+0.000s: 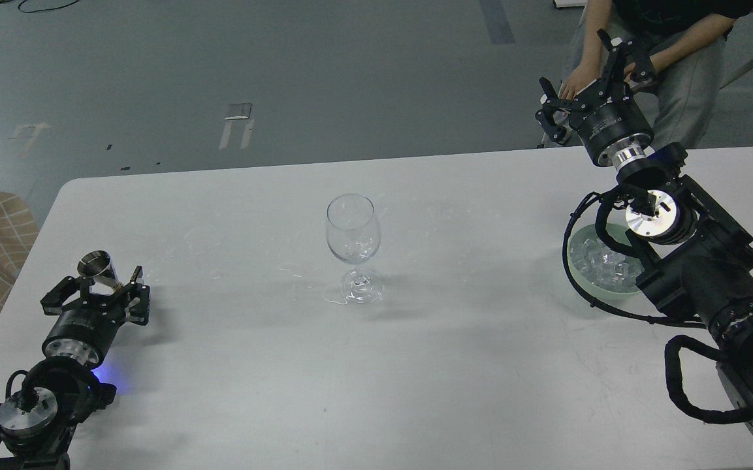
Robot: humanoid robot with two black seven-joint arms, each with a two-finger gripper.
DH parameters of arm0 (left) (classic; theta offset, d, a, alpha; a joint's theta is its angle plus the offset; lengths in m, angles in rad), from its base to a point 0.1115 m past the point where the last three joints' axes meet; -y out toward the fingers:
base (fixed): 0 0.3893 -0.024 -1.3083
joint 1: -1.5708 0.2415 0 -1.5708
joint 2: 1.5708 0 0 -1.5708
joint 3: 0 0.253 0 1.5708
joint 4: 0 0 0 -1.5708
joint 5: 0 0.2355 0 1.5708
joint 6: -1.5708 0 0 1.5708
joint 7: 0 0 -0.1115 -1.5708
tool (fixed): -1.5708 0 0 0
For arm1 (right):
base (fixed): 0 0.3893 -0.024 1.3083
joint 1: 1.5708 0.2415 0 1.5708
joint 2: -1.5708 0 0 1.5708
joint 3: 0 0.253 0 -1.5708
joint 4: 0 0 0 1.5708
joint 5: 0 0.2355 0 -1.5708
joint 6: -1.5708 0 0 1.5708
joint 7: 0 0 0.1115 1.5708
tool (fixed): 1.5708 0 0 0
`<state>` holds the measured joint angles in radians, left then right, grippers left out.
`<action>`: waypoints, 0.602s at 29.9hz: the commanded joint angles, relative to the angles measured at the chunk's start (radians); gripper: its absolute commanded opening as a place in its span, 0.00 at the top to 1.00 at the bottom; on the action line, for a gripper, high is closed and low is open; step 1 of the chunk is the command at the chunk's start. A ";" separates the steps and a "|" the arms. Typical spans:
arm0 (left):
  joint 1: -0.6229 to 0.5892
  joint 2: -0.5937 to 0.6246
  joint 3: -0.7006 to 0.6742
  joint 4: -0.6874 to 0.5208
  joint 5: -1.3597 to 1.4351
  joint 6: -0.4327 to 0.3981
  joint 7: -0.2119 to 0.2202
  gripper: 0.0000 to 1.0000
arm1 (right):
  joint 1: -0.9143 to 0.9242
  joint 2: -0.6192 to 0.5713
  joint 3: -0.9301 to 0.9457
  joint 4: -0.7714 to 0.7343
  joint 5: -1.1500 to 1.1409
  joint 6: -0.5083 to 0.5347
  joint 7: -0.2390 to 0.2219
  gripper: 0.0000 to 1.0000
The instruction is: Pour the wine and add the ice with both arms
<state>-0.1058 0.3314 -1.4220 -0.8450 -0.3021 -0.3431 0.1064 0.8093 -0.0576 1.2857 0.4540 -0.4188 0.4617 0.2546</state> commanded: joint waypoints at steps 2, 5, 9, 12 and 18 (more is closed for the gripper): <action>0.000 -0.002 0.000 0.014 0.003 -0.004 -0.008 0.39 | -0.001 0.001 0.000 0.000 0.000 0.000 0.000 0.00; 0.000 -0.002 0.000 0.017 0.006 -0.017 -0.007 0.40 | 0.001 0.001 0.000 0.002 0.000 0.000 0.000 0.00; 0.000 -0.003 0.000 0.018 0.006 -0.034 -0.010 0.42 | -0.001 0.001 0.000 0.000 0.000 0.000 0.000 0.00; -0.002 -0.006 0.000 0.032 0.006 -0.053 -0.010 0.48 | -0.001 0.002 0.000 0.000 0.000 0.000 0.000 0.00; -0.008 -0.012 0.000 0.057 0.006 -0.063 -0.008 0.53 | -0.001 0.005 0.000 -0.001 -0.002 0.000 0.000 0.00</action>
<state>-0.1116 0.3222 -1.4231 -0.7930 -0.2955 -0.4035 0.0967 0.8086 -0.0535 1.2854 0.4528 -0.4198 0.4617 0.2546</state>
